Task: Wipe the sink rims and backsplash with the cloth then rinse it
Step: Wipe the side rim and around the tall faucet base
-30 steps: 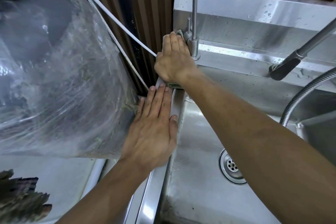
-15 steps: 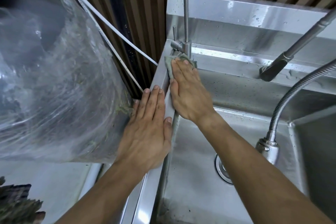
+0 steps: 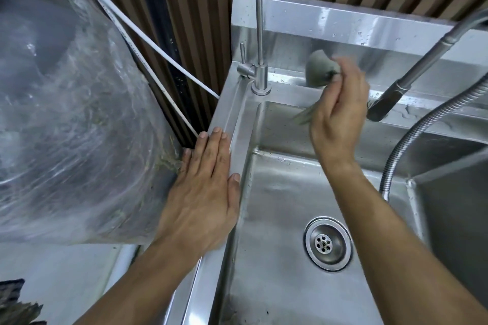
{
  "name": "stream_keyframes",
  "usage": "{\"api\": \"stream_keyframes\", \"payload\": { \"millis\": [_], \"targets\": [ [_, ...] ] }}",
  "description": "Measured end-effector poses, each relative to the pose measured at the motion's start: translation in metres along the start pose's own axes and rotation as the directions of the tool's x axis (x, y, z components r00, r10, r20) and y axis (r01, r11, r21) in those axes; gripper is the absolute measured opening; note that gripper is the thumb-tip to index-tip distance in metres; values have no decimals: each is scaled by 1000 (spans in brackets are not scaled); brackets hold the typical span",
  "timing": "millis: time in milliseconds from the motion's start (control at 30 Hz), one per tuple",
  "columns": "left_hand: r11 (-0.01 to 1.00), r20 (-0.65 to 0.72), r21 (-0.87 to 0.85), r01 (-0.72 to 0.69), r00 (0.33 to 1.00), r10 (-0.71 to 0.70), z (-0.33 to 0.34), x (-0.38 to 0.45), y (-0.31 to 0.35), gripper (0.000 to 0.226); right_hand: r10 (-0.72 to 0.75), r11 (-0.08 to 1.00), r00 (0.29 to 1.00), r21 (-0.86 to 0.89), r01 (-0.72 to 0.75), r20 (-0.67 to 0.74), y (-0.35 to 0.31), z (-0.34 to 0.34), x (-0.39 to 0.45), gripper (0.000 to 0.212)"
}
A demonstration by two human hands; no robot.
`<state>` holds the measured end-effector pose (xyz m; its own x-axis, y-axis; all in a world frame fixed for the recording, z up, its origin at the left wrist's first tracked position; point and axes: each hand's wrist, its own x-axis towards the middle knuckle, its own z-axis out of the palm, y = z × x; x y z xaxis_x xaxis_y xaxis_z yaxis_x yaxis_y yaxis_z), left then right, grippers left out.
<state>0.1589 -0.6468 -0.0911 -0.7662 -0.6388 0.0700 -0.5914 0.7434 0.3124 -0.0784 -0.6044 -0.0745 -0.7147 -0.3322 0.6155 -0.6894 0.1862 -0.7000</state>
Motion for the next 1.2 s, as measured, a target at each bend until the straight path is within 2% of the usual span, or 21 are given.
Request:
{"api": "stream_keyframes", "payload": {
  "millis": [33,67,100,133,167,200,267,333,400,567,633,700,800,900,967,1100,1167,1200],
  "targets": [
    [1000,-2,4,-3,1000,3,0,1,0,66,-45,999,998,-17,46,51,2,-1,8,33],
    [1000,1,6,-6,1000,6,0,1,0,66,-98,993,972,-45,110,213,4,3,14,40],
    [1000,6,6,-7,1000,7,1,1,0,66,-141,976,891,-92,199,431,10,9,18,47],
    [1000,6,4,-3,1000,3,1,0,0,67,-159,937,771,-152,314,616,19,16,17,52],
    [1000,4,5,2,1000,-2,1,0,0,67,-165,880,670,-198,432,724,27,20,17,54],
    [1000,4,8,4,1000,-4,0,1,0,68,-168,827,621,-233,511,766,35,22,16,56],
    [1000,11,16,7,1000,-7,0,0,0,68,-150,773,621,-300,559,770,41,19,18,57],
    [1000,16,19,1,1000,-1,0,1,1,67,-154,762,628,-313,568,763,42,15,18,59],
    [1000,17,15,-1,1000,0,-2,2,2,66,-132,770,595,-296,565,793,42,14,21,60],
    [1000,15,27,5,1000,-5,-8,6,6,67,-120,767,395,-168,620,911,33,24,45,63],
    [998,-24,61,-32,999,34,-9,23,7,61,-111,777,400,-171,606,910,32,20,42,61],
    [996,-2,67,-53,999,54,-12,48,8,60,-72,794,496,-251,553,865,41,5,35,59],
    [998,121,55,-29,992,22,-10,72,4,71,45,787,673,-441,431,738,52,-14,24,59],
    [997,156,73,-17,988,5,-7,72,4,73,144,764,732,-545,346,665,46,-6,18,62],
    [997,144,76,-8,990,-4,-7,71,5,74,115,779,688,-494,385,717,37,5,16,65],
    [998,153,70,-2,988,-8,-7,71,5,73,-13,838,498,-262,479,867,21,30,32,68],
    [999,166,54,2,986,-11,-8,71,5,73,-36,844,465,-222,488,884,22,34,38,67],
    [999,168,53,3,986,-12,-8,71,5,73,-44,839,475,-226,495,879,25,30,37,64]
  ]
}}
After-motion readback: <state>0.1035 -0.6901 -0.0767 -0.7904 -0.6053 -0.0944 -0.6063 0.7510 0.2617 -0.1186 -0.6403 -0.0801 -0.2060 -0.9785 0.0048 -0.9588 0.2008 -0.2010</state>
